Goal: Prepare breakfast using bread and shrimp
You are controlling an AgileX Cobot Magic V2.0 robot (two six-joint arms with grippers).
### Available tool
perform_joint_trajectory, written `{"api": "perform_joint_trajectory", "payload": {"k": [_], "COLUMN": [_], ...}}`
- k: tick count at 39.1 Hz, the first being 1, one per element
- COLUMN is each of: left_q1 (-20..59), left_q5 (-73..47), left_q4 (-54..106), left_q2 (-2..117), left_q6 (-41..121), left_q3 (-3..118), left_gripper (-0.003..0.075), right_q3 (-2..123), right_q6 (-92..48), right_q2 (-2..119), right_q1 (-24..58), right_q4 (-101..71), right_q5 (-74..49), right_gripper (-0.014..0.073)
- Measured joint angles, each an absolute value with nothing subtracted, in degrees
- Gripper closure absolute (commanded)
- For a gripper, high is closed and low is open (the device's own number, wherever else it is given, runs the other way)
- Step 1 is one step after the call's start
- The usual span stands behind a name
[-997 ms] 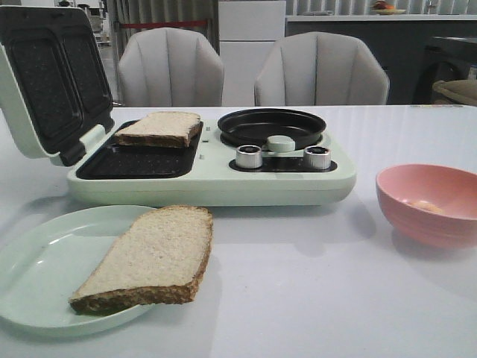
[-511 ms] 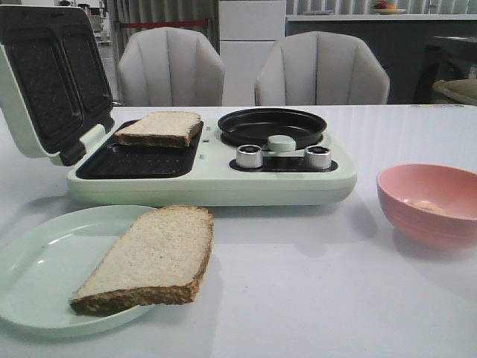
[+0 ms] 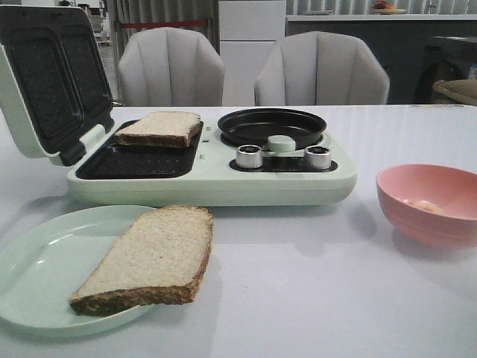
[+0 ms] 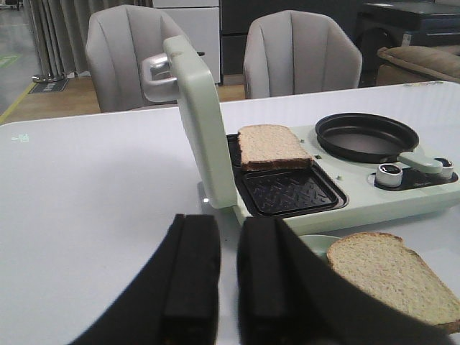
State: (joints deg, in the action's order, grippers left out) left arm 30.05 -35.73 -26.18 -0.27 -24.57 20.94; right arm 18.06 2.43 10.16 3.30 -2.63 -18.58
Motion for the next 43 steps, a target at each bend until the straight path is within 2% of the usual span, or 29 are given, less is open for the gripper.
{"api": "perform_joint_trajectory", "payload": {"k": [3,9,12,26,43], "left_q1": [30.1,30.1,30.1,30.1,30.1], "left_q5": [-35.7,-35.7,-35.7,-35.7,-35.7], "left_q4": [-26.2,-26.2,-26.2,-26.3,-26.3], "left_q2": [-0.3,-0.3,-0.3,-0.3,-0.3], "left_q6": [-24.6,-24.6,-24.6,-24.6,-24.6], "left_q3": [20.9,20.9,20.9,20.9,20.9], "left_gripper": [0.0535,0.0535,0.0535,0.0535,0.0535], "right_q3": [18.4,21.0,23.4,33.1,40.0], "right_q6": [2.4,2.4,2.4,2.4,-2.6], "right_q2": [11.1,16.5,21.1,42.8,69.3], "right_q1": [3.3,3.3,3.3,7.6,19.5], "right_q4": [-3.0,-4.2,-5.5,-18.7,-34.3], "right_q5": [-18.9,-22.2,-24.5,-29.5,-28.7], "right_gripper": [0.0392,0.0160,0.0103,0.0105,0.0105]}}
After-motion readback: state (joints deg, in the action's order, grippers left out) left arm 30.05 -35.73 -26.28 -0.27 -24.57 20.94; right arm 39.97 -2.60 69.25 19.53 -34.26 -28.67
